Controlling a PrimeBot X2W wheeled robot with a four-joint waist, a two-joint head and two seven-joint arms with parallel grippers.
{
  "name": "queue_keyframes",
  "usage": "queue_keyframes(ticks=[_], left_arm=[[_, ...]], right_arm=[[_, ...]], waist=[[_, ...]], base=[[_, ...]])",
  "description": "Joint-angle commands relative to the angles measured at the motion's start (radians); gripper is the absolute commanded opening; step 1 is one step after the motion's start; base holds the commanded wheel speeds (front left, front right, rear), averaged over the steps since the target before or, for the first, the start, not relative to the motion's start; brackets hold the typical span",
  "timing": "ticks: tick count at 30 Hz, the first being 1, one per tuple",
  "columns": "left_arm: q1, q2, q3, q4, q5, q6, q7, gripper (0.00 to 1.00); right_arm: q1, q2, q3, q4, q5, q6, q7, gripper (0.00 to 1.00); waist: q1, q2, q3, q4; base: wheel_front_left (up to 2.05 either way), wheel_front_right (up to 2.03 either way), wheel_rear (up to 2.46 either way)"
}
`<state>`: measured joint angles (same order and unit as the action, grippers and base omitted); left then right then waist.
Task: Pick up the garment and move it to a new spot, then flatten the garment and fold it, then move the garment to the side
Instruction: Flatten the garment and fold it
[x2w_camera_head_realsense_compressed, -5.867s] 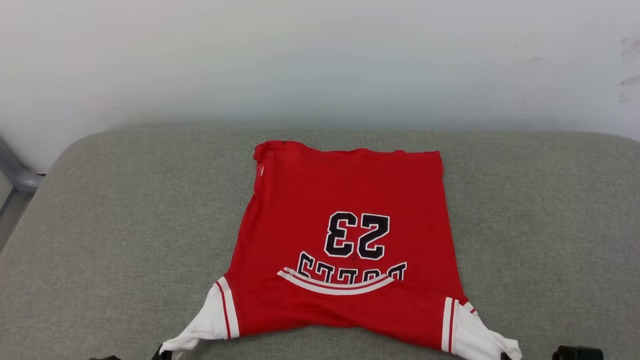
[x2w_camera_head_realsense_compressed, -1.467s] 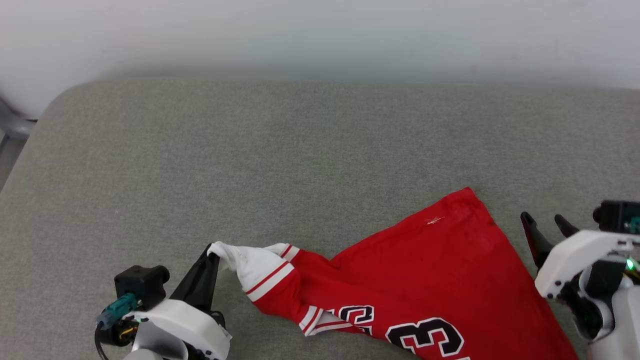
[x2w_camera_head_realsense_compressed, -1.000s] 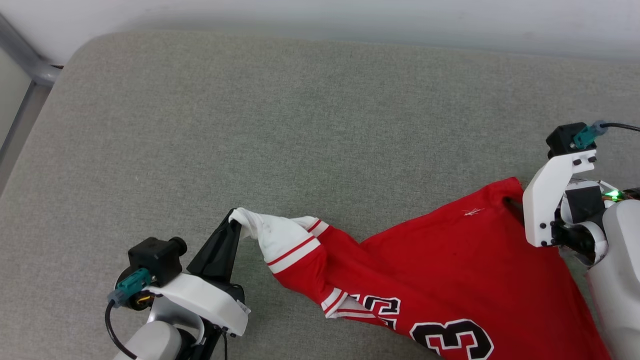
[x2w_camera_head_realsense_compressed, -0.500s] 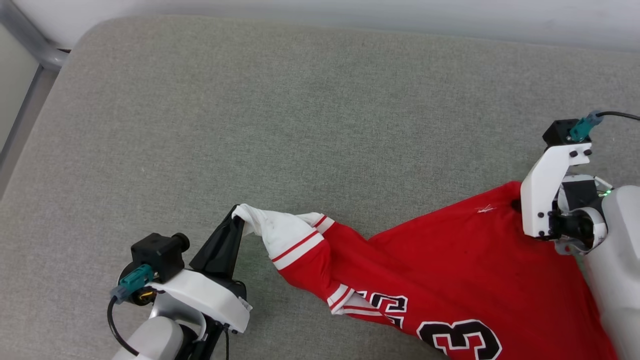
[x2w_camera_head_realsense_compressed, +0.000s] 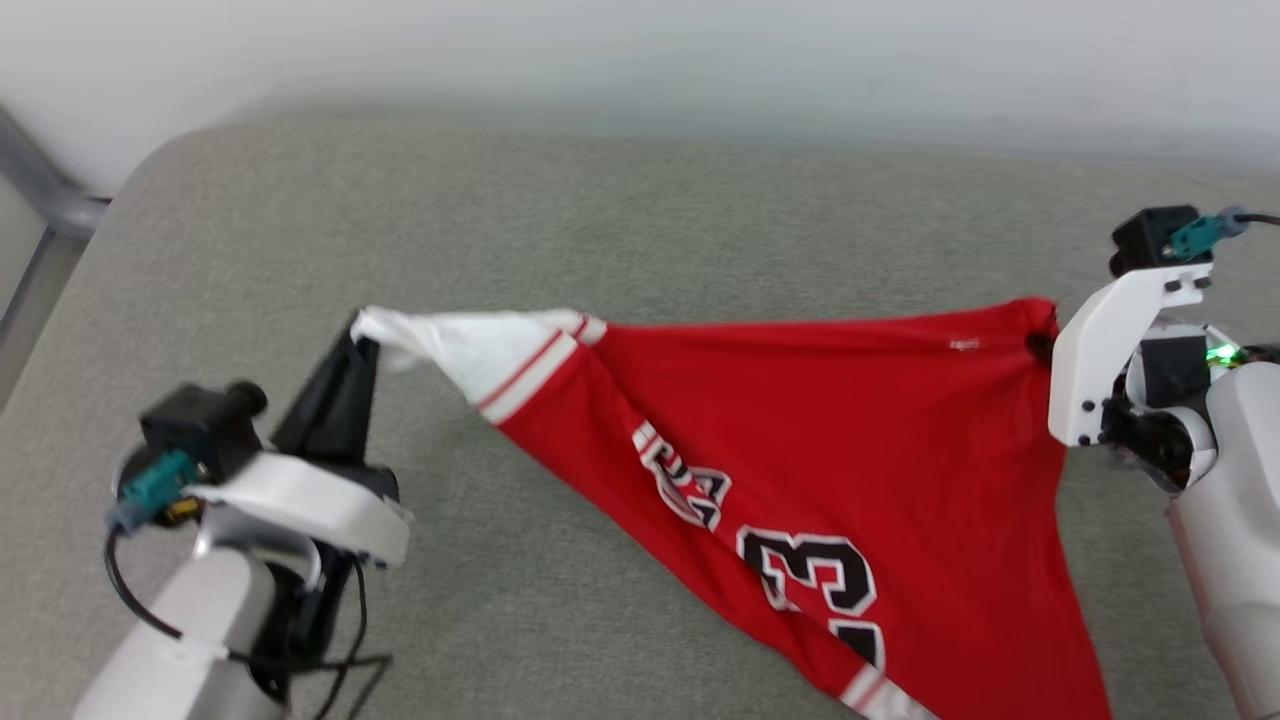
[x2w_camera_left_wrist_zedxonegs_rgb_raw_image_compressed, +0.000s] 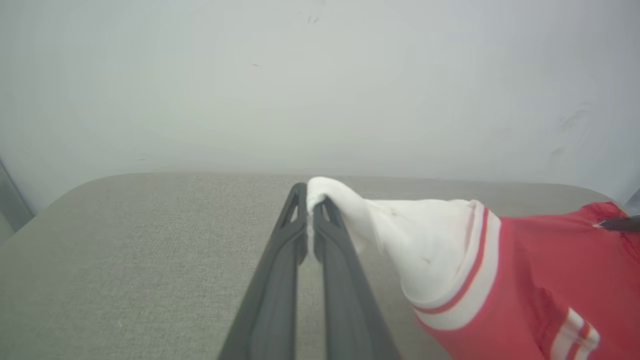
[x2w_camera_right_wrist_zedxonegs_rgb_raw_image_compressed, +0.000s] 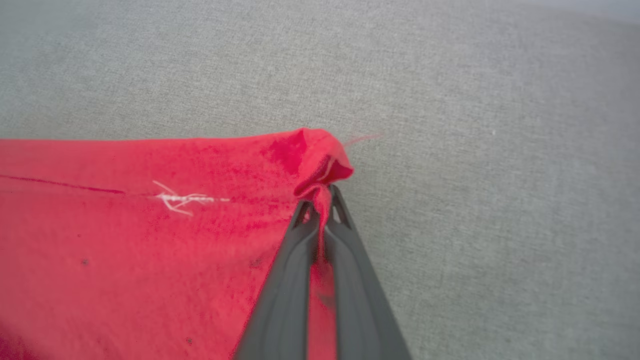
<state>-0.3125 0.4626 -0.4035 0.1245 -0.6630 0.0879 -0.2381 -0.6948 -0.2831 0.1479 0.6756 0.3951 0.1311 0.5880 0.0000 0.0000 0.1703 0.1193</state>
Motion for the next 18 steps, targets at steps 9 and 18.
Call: queue_keyframes(ticks=[9, 18], left_arm=[[-0.307, 0.027, 0.004, 0.152, 0.051, -0.069, 0.012, 0.0], [-0.697, 0.03, 0.026, 0.393, 0.076, -0.15, 0.006, 0.0]], right_arm=[[-0.125, 0.027, -0.123, 0.0, -0.146, -0.001, -0.183, 0.0], [-0.363, 0.068, -0.259, 0.016, -0.311, -0.002, -0.259, 0.0]], waist=[[0.0, 0.0, -0.031, -0.08], [0.0, 0.0, 0.054, -0.116]], base=[[0.0, 0.0, 0.0], [0.0, 0.0, 0.0]])
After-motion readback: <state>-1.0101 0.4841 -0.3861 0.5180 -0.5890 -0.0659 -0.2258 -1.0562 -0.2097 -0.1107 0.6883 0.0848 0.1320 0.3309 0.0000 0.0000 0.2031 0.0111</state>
